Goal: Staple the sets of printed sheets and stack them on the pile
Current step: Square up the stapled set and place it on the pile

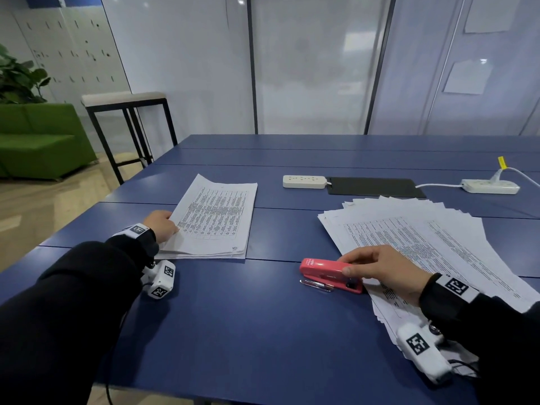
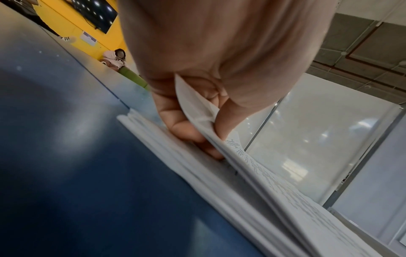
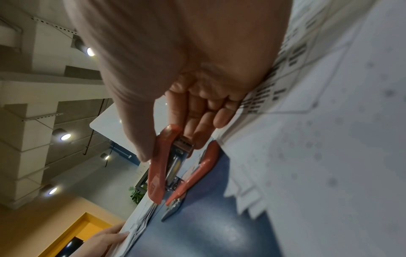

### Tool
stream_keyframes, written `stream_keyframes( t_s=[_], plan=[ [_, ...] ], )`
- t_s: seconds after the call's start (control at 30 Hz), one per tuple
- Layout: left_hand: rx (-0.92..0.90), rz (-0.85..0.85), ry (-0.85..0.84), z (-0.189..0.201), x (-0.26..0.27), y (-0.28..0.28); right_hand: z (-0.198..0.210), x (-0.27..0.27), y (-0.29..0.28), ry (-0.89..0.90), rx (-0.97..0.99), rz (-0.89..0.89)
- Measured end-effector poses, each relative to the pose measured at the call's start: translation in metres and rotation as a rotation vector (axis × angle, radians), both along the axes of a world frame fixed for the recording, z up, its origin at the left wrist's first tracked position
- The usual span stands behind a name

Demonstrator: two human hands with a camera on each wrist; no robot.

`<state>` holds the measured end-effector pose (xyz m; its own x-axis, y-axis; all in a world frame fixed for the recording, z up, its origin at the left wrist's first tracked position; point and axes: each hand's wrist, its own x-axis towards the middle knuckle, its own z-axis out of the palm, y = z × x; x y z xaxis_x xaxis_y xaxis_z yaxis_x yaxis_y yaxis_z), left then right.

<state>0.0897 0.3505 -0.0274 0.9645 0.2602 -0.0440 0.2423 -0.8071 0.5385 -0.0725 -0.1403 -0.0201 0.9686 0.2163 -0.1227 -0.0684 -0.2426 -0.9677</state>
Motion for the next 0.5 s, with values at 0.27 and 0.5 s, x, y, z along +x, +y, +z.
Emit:
stream_keyframes(
  t_s=[0.27,0.5],
  plan=[
    [0.034,0.013,0.037,0.0025,-0.0011,-0.0006,-0.0015,-0.0008,0.0001,-0.007,0.019,-0.001],
    [0.087,0.051,0.106,0.008,-0.0004,0.0058,-0.0024,-0.0001,-0.0013,-0.019,0.012,0.017]
  ],
)
